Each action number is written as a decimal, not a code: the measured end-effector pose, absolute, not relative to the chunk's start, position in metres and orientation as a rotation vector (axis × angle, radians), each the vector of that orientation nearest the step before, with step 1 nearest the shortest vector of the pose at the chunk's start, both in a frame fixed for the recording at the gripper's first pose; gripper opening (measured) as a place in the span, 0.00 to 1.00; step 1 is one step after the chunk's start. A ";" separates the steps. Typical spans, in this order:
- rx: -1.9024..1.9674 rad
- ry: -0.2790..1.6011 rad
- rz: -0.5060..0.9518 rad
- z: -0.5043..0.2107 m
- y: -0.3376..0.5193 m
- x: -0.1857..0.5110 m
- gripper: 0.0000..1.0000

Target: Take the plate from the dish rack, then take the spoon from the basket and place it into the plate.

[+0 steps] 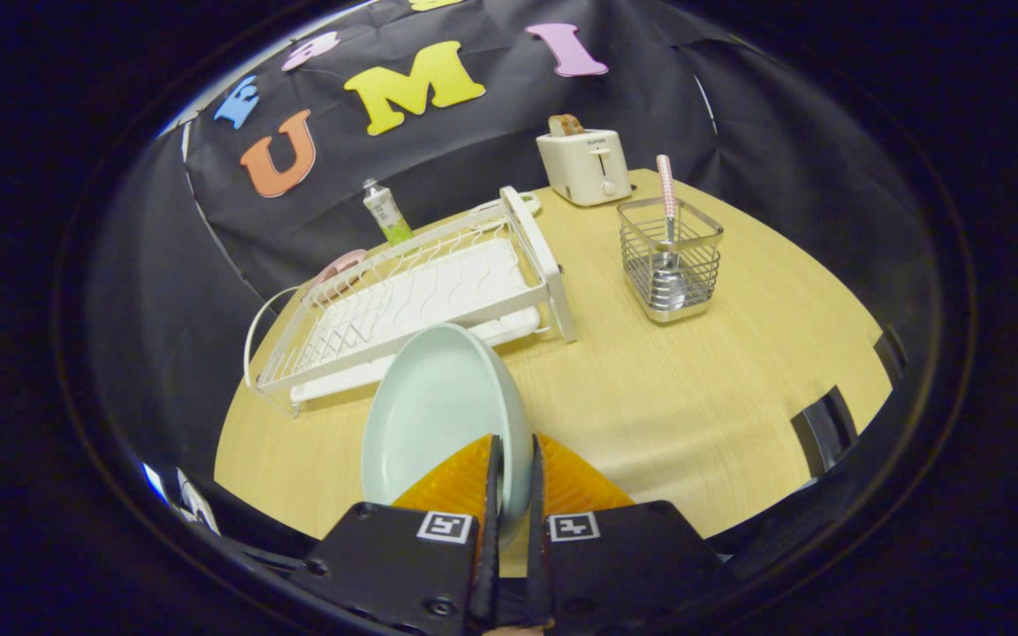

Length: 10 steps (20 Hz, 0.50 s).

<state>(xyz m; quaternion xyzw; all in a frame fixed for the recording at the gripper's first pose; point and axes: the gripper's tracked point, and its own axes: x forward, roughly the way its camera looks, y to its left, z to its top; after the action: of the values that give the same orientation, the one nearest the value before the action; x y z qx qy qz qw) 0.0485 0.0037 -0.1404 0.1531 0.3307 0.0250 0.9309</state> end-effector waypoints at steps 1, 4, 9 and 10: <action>0.322 0.683 0.064 -0.145 0.002 0.047 0.18; 0.350 0.700 0.133 -0.163 0.003 0.049 0.20; 0.347 0.698 0.177 -0.182 -0.003 0.051 0.28; 0.335 0.674 0.190 -0.179 -0.004 0.052 0.30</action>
<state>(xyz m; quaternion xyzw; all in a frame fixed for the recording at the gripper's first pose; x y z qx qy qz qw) 0.0521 -0.0041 -0.1793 0.1633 0.3286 0.0927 0.9256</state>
